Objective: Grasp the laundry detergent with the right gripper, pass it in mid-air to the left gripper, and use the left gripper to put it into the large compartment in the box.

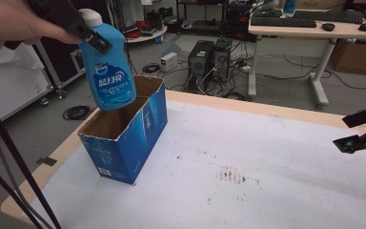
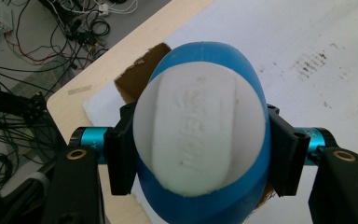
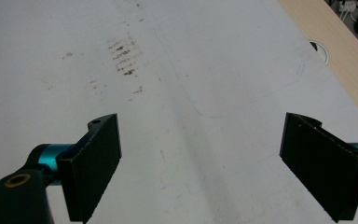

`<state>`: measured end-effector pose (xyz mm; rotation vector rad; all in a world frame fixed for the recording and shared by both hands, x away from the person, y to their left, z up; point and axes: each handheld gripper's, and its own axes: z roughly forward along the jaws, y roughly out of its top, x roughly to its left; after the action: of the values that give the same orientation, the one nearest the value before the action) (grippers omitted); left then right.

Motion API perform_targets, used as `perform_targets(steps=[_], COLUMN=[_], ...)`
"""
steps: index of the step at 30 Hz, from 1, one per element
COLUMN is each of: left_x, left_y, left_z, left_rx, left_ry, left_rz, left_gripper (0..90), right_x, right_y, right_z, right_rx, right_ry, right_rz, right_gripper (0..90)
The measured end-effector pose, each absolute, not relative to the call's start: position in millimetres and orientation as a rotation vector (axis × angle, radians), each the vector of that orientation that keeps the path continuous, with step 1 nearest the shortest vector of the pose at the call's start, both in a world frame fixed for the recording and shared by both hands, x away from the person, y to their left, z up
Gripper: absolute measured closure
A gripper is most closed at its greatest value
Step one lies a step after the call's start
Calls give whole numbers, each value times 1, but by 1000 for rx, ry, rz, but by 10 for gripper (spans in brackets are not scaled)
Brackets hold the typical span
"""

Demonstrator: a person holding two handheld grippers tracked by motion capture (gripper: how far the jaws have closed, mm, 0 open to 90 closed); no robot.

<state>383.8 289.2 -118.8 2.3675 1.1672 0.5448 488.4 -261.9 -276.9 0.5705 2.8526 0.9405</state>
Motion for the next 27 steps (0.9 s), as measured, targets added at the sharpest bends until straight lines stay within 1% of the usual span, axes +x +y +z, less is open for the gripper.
perform_targets(steps=[21, 27], left_x=[387, 389], left_y=[289, 289], left_z=[-146, -163], left_rx=[2402, 2415], left_ry=[1186, 1199], left_rz=[500, 474], left_gripper=[380, 381], right_x=[487, 488], right_y=[-260, -260], right_z=[-278, -279], right_rx=[571, 564], right_ry=[2858, 2858], right_rz=[923, 923], right_gripper=[118, 118])
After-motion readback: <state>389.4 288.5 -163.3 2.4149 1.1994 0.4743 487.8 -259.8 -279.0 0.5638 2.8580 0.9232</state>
